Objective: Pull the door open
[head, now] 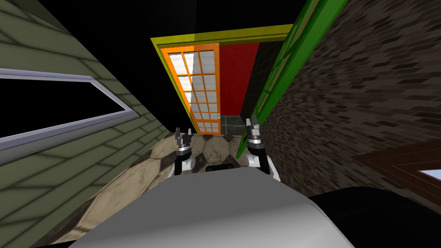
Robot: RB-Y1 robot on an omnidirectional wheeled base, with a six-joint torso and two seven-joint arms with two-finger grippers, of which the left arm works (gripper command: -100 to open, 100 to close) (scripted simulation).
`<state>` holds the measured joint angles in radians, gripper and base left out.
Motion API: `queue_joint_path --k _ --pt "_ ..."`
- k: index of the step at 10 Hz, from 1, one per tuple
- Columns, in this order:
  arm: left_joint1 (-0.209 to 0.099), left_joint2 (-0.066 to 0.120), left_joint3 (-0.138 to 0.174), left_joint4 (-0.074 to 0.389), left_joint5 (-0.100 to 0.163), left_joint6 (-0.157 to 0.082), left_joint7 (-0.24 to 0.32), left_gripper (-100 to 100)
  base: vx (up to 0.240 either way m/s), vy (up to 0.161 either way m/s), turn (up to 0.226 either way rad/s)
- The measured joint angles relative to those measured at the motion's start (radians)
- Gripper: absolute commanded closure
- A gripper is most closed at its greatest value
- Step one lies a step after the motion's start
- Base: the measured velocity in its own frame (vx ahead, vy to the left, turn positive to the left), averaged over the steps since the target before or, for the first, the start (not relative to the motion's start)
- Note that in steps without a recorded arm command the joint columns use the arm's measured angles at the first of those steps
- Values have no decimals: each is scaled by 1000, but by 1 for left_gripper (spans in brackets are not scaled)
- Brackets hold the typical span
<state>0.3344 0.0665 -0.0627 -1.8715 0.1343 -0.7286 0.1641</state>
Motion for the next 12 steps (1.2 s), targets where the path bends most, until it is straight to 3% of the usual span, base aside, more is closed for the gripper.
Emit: queue_joint_path --k 12 --pt "-94 18 -60 248 155 -64 166 -100 67 50 -63"
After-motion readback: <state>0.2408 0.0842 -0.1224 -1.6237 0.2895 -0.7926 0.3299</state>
